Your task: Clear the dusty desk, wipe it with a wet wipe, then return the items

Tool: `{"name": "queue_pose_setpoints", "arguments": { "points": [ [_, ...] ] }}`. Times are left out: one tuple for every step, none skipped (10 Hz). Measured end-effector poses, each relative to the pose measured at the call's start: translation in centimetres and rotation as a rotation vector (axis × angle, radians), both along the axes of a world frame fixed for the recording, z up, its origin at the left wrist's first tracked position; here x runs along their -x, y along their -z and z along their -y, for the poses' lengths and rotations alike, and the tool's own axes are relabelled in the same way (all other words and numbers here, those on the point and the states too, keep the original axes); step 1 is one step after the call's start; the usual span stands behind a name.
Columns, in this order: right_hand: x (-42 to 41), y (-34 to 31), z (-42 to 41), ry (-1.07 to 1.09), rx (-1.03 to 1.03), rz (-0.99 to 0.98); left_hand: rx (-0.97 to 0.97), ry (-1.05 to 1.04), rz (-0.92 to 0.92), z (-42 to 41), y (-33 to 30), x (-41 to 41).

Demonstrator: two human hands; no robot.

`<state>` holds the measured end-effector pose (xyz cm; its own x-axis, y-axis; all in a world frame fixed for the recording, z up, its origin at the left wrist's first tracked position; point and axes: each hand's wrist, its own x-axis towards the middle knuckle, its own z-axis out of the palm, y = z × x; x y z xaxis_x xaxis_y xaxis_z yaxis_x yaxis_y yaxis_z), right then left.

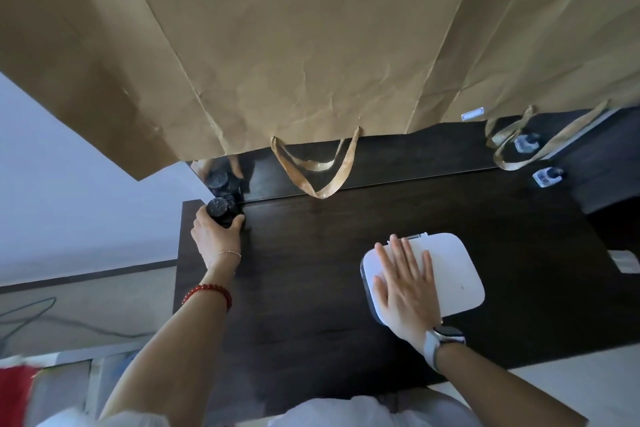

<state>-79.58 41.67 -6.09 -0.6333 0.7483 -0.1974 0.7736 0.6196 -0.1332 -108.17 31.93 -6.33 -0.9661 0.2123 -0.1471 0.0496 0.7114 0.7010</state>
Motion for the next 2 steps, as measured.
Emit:
{"name": "queue_pose_setpoints", "arguments": {
  "points": [
    [0.0, -0.2, 0.0, 0.01, 0.014, -0.015, 0.001, 0.028, 0.007, 0.0, -0.2, 0.0],
    [0.3, -0.1, -0.3, 0.042, 0.056, -0.081, -0.009, 0.004, -0.067, -0.4, -1.0, -2.0]
  ]
}}
